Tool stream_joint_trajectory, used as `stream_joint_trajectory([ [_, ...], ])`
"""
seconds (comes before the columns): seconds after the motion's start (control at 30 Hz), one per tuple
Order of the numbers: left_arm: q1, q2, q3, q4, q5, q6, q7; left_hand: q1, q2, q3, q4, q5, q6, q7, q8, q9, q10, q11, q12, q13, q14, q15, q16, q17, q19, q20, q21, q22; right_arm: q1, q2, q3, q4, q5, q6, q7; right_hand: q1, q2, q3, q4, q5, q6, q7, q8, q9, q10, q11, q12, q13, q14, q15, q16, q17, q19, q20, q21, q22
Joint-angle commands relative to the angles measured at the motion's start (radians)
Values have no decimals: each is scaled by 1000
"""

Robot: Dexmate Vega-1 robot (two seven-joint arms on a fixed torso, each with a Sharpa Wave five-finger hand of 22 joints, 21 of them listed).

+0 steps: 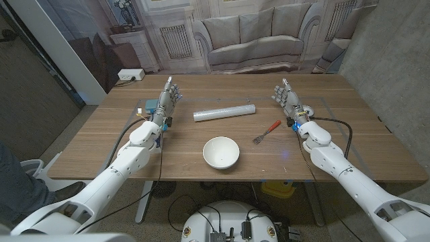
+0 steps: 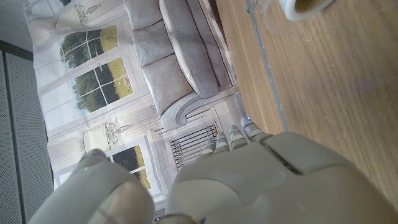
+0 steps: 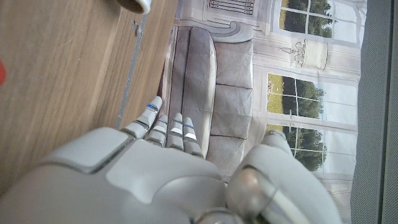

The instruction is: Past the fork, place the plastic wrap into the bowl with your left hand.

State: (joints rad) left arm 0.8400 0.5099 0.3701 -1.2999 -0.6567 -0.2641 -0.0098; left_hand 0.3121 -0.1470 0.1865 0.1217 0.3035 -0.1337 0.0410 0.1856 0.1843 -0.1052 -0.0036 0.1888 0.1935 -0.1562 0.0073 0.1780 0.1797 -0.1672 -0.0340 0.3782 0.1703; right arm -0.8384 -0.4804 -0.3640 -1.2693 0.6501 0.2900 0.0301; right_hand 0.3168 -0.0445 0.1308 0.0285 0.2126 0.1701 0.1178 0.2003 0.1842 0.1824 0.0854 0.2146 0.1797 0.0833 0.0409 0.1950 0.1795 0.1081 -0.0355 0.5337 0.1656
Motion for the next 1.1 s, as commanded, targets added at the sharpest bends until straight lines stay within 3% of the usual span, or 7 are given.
stream_joint_trajectory([
  [0.03,5,19,-6,-56,4,19,7,17,9,9,-3,8,12,2,12,3,7,0,12,1,5,3,12,1,-35,-16,0,2,-22,11,6,-7,50,48,38,5,4,8,0,7,7,-2,5,3,14,1,5,3,14,1,5,5,11,-32,2,5],
  [0.3,-12,9,3,-44,12,14,2,27,20,9,-7,11,35,3,19,3,28,-4,20,-1,27,1,19,2,-10,-14,-1,3,-30,2,10,-20,50,42,33,10,11,11,-2,8,11,-4,5,3,16,1,5,3,18,2,5,5,13,-32,-2,6],
  [0.8,18,39,7,-138,76,-1,57,53,35,11,-18,17,80,3,31,3,63,-8,30,-3,65,-2,27,2,19,-14,-9,3,-26,-1,15,-20,53,38,30,21,22,16,-6,10,20,-7,6,3,28,3,8,3,27,5,5,4,21,-28,-10,6],
  [1.1,22,33,3,-151,105,-44,75,76,45,14,-28,21,114,-2,39,4,101,-14,40,-4,98,-8,32,2,38,-17,-15,4,-28,7,16,-23,52,41,15,26,27,18,-9,10,23,-8,5,3,31,2,8,3,31,6,5,3,25,-28,-14,7],
])
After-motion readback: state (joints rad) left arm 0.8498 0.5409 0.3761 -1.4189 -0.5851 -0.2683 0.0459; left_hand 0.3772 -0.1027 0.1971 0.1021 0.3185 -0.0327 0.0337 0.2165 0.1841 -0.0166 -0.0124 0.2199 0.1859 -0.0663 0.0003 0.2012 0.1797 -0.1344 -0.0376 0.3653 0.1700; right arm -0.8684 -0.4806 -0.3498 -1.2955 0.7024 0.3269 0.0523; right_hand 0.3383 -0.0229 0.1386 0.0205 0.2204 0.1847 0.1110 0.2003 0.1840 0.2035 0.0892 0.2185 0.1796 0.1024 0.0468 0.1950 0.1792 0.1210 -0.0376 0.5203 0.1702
